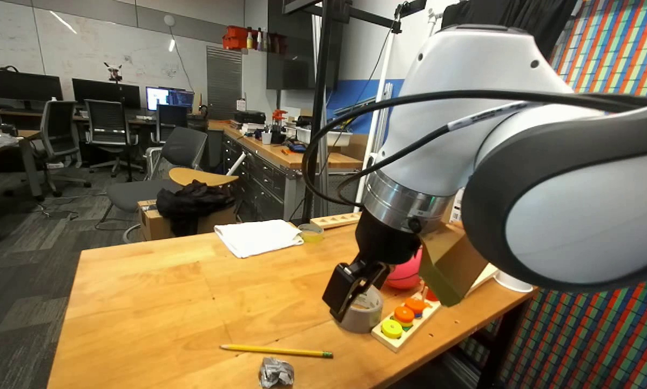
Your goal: Move the ball towards the box
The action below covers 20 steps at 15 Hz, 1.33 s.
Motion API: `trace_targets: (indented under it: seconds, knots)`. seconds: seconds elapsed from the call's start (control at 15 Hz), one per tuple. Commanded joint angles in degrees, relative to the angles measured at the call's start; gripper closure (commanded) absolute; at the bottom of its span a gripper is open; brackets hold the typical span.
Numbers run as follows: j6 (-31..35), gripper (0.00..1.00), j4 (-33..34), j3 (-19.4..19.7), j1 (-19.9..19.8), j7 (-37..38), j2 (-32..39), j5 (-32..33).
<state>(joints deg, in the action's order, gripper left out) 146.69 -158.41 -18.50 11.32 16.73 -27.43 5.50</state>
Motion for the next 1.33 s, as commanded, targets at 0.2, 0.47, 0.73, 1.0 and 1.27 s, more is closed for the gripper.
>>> trace_targets:
  seconds: [0.2, 0.47, 0.73, 1.0, 1.27]
  knots:
    - [-0.45, 0.00, 0.04, 2.80, -4.73, -1.49, 2.76, 1.66]
    - [0.05, 0.00, 1.54, 3.68, -4.41, -3.88, 4.78, 1.81]
    - [0.40, 0.00, 3.64, 3.40, -3.65, -5.53, 6.86, 1.79]
    - [0.20, 0.00, 6.27, 3.29, -4.22, -7.45, 8.98, 4.44]
    - [0.78, 0.00, 9.77, 4.59, -5.40, -9.05, 14.18, 7.06]
